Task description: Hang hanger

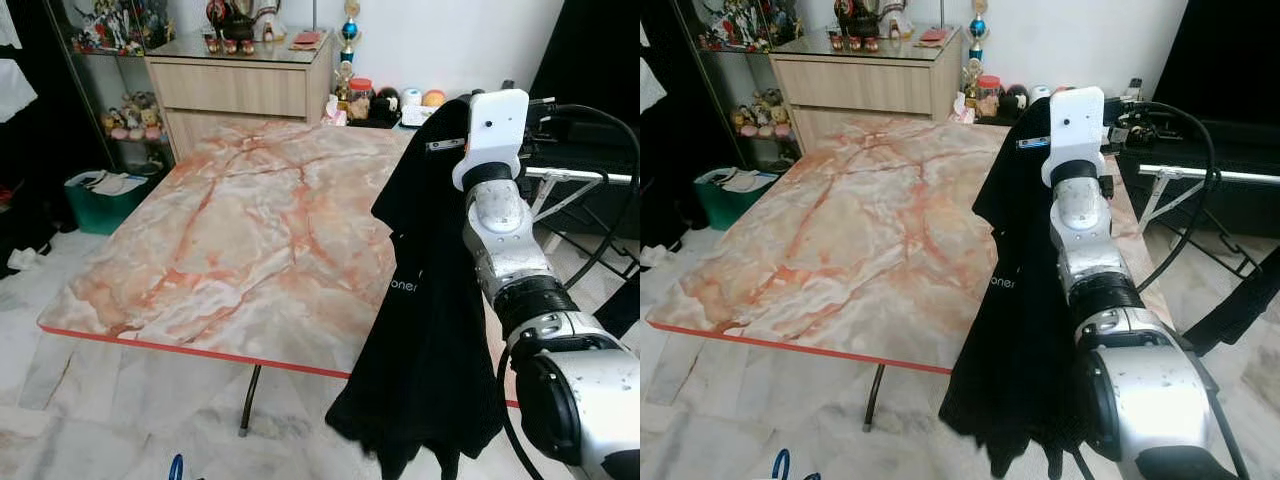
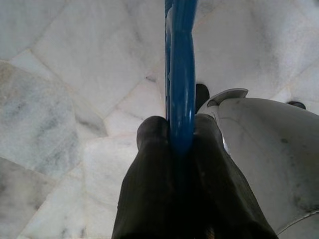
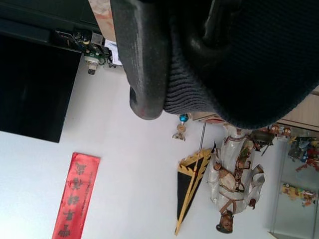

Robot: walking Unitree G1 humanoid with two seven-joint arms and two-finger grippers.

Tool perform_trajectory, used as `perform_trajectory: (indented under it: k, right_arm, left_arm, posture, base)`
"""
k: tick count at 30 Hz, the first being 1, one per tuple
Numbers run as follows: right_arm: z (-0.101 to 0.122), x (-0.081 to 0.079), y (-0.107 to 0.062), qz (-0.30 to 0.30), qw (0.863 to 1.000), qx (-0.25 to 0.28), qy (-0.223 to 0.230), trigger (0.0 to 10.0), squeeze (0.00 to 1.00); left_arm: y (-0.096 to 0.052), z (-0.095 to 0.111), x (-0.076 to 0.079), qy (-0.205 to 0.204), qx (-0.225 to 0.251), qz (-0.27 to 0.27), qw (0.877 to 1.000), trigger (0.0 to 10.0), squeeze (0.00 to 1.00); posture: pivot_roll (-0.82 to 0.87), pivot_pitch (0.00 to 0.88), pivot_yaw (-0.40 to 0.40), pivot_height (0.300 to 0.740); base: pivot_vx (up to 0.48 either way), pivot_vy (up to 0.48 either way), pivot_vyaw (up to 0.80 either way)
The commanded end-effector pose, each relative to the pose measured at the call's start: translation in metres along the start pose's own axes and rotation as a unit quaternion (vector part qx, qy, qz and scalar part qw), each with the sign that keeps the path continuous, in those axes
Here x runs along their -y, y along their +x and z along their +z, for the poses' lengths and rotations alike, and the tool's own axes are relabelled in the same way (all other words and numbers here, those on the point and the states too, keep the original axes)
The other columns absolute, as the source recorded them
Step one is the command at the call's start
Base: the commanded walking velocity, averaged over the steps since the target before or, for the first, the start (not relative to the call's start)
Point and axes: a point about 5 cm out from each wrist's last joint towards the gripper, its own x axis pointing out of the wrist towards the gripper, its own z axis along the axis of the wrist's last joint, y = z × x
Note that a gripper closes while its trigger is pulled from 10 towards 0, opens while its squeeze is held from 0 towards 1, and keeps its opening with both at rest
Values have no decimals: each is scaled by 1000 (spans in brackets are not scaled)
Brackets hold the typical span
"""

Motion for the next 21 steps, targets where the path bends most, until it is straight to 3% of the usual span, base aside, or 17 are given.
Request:
perform_trajectory:
  k: [1, 11, 21]
  right_arm:
    - [-2, 2, -1, -5, 1000, 0, 1, 10000, 0]
    - [-13, 2, -8, -4, 1000, -12, 2, 10000, 0]
    - [-7, 3, -5, -7, 1000, 0, 14, 10000, 0]
  left_arm:
    - [0, -2, -1, 1, -3, 2, 1000, 10000, 0]
    - [-1, -4, -2, 4, -5, 1, 1000, 10000, 0]
    - [-1, -5, -2, 3, -5, 1, 1000, 10000, 0]
  posture:
    - [133, 0, 13, 740]
    - [128, 0, 15, 740]
    - [133, 0, 6, 740]
  base:
    - [296, 0, 0]
    - [321, 0, 0]
    - [317, 0, 0]
